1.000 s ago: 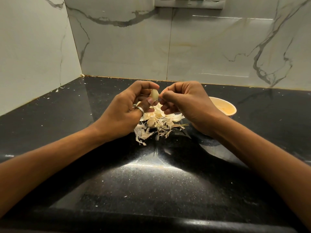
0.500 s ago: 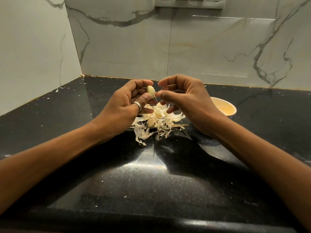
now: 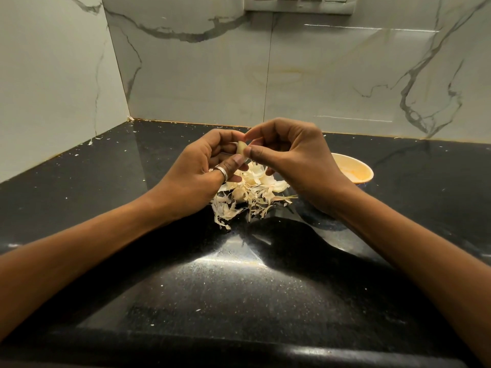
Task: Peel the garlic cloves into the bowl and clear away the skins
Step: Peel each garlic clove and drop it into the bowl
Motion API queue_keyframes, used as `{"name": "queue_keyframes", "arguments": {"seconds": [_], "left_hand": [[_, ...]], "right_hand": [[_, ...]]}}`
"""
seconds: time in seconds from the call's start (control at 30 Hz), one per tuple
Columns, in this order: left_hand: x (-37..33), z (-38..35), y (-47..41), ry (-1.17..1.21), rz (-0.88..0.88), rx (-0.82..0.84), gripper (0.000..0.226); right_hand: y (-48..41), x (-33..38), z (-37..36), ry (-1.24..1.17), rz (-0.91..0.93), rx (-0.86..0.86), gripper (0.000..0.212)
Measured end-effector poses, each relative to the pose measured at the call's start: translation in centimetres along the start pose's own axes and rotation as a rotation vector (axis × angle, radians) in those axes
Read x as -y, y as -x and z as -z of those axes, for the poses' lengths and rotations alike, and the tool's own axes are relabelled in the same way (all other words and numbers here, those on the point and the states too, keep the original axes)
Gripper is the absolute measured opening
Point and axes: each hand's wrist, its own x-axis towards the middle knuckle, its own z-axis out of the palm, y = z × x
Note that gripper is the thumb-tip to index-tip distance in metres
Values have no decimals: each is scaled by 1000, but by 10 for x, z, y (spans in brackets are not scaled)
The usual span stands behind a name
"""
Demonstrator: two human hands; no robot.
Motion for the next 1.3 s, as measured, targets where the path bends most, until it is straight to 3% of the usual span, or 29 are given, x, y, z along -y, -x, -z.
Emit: {"name": "queue_keyframes", "arguments": {"seconds": [0.47, 0.8, 0.9, 1.3], "left_hand": [[3, 0, -1, 11, 6, -21, 32], [-2, 5, -6, 414, 189, -119, 33], [-3, 5, -7, 464, 227, -130, 29], [-8, 3, -8, 582, 324, -201, 23]], "right_hand": [[-3, -3, 1, 17, -41, -64, 17], [-1, -2, 1, 85, -32, -70, 5], [-2, -3, 2, 113, -36, -70, 13], [0, -3, -4, 240, 80, -89, 10]]}}
